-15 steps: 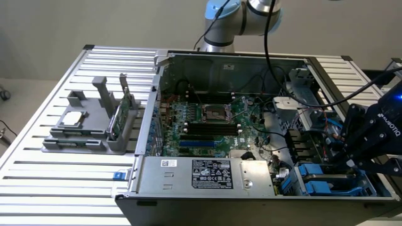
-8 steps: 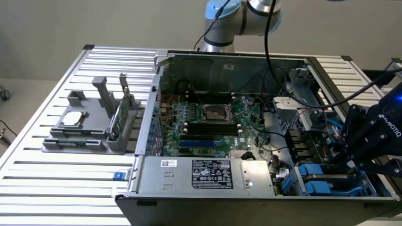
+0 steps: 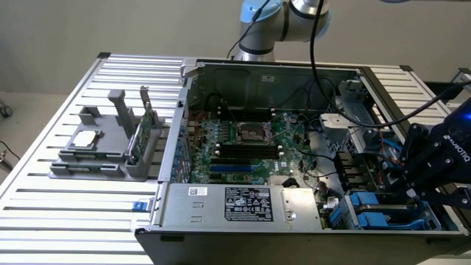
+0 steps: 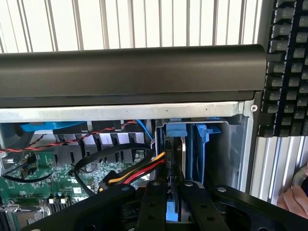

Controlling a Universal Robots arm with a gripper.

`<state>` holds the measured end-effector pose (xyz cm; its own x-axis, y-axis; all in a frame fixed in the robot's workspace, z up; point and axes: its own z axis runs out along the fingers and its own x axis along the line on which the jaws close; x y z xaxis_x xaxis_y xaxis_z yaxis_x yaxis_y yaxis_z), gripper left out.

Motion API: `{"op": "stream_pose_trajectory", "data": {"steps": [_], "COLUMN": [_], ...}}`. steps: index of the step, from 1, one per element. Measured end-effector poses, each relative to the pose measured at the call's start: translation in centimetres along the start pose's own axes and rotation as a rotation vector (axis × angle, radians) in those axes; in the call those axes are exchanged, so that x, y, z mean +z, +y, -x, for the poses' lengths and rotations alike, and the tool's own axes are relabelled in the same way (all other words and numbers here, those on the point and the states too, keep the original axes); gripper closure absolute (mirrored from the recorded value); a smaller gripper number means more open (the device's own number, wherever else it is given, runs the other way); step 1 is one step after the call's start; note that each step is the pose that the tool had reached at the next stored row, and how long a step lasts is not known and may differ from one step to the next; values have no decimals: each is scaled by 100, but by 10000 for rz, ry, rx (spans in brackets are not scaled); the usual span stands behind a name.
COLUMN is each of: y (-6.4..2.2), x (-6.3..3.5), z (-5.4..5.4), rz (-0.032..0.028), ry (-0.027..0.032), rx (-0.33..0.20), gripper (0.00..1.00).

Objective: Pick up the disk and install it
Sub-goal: 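Insert the first disk wire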

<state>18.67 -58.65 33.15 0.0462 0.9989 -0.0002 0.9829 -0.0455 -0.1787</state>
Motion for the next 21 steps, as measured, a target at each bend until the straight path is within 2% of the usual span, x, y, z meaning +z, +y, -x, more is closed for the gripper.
{"op": "stream_pose_trajectory", "data": {"steps": [9, 21], "y": [25, 12], "x": [9, 22], "z": [9, 14], "rz": [-2, -15], "ry": [43, 44], "rx": [-9, -8], "gripper": [83, 83]}}
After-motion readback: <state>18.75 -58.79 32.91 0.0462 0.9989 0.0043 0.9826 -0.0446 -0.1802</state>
